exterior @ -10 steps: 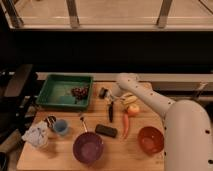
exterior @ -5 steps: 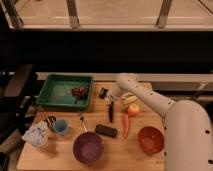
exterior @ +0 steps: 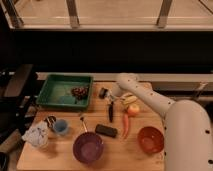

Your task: Wipe tray with brush

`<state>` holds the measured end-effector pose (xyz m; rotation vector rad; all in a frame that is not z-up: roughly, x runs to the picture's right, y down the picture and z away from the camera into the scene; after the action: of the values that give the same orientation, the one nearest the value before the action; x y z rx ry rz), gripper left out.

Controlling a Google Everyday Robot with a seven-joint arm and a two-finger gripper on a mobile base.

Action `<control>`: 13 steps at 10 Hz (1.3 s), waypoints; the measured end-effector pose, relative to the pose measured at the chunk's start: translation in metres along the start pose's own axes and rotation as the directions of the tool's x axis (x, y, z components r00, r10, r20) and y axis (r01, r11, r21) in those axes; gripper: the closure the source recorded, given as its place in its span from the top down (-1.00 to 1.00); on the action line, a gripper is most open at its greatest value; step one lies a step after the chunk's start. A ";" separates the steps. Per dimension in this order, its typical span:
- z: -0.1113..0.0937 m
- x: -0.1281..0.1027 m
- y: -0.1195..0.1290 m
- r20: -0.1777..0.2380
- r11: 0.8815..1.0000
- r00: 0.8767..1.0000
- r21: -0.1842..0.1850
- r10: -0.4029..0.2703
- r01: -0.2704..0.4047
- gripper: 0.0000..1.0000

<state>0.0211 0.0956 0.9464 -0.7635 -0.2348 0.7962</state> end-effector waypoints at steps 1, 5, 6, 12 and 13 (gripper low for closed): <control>0.000 0.000 0.000 0.000 1.000 1.000 0.000 0.000 0.000 -1.00; -0.001 0.000 0.001 -0.001 1.000 1.000 0.000 0.000 0.000 -1.00; -0.005 -0.001 0.005 -0.006 1.000 1.000 -0.007 -0.001 0.001 -1.00; -0.028 -0.014 0.009 -0.003 1.000 1.000 -0.002 -0.003 0.003 -1.00; -0.029 -0.013 0.008 -0.002 1.000 1.000 -0.001 -0.001 0.001 -1.00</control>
<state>0.0204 0.0745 0.9211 -0.7653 -0.2343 0.7945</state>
